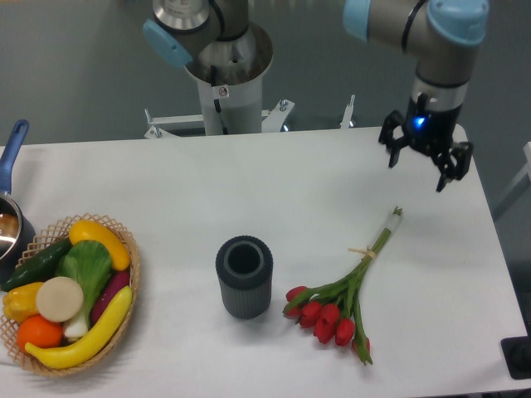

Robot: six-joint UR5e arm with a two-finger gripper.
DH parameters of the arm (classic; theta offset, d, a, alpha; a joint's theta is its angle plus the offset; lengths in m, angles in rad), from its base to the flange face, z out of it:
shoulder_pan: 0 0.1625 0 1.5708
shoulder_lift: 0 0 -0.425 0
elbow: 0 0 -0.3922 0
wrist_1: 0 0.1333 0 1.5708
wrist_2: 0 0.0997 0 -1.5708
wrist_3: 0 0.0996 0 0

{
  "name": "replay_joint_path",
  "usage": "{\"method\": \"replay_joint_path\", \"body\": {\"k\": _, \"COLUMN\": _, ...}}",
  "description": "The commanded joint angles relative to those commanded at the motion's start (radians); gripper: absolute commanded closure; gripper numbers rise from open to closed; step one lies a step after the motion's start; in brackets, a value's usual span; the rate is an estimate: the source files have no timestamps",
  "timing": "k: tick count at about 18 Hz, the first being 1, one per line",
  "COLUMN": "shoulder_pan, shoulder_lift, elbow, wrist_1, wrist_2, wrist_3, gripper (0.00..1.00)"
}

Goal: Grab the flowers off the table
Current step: 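Move the open gripper down toward the stems of the red tulips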

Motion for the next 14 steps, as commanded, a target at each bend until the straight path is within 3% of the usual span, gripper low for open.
{"method": "replay_joint_path", "body": {"k": 5, "shoulder_pan": -0.055, "shoulder_lift": -0.087, "elbow": 0.014, "wrist_1": 0.002, "wrist_2": 0.000, "wrist_3": -0.112, "gripper": 0.00}}
{"method": "replay_joint_path", "body": {"k": 9, "shoulder_pan": -0.071, "shoulder_lift": -0.124, "elbow": 0.015, "wrist_1": 0.081, "wrist_2": 0.000, "wrist_3": -0.123, "gripper": 0.00}}
{"method": "replay_joint_path", "body": {"k": 14, "shoulder_pan": -0.092, "shoulder_lift": -0.187, "elbow": 0.023, "wrist_1": 0.092, "wrist_2": 0.002, "wrist_3": -0.121, "gripper": 0.00}}
